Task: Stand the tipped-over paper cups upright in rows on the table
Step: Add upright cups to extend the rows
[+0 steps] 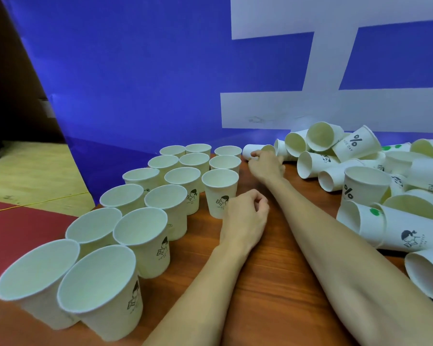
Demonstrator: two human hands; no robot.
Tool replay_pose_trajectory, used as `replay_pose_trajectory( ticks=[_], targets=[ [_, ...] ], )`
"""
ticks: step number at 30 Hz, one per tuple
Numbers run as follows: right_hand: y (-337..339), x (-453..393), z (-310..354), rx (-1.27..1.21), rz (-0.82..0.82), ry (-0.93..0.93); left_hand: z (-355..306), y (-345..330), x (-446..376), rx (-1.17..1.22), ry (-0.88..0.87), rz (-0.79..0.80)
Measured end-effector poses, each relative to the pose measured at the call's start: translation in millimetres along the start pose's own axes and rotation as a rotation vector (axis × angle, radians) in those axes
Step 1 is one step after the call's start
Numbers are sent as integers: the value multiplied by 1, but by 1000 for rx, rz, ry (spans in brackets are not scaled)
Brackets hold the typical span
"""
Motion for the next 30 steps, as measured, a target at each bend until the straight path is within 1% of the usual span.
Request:
replay_pose_trajectory(
  ticks=[3, 7, 8, 10, 15, 18, 20, 25, 30],
  targets=[
    [-9, -5, 2, 11, -23, -14, 2, 0, 0, -13, 12, -21],
    [-17, -6, -2, 68, 20, -28, 1, 0, -1, -15, 12, -29],
    [-17, -5, -3, 74, 10, -29, 1, 0, 0, -16, 10, -29],
    [-11, -1, -2, 83, -56, -21, 0, 0, -1, -15, 8, -27],
    [30, 17, 2, 122, -307, 78, -5, 1, 3, 0, 9, -10],
    [44, 35, 3, 168, -372, 152, -8, 3, 5, -10, 8, -19],
    [50, 51, 5, 215, -372, 197, -10, 5, 8, -19, 3, -33],
    [65, 82, 10, 279, -303, 274, -15, 10, 16, -31, 6, -64],
    [73, 107, 7, 104, -224, 333, -24, 18, 22, -25, -49, -108]
  ],
)
Point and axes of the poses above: each hand's wrist, its own x-axis away from the middle knuckle, its own y-axis out of the back of the hand, z = x × y, the point moved 5 cm from there along -x, towards the middle knuckle, and after that the axes turned 3 degrees about -y, right-handed, at the moved point
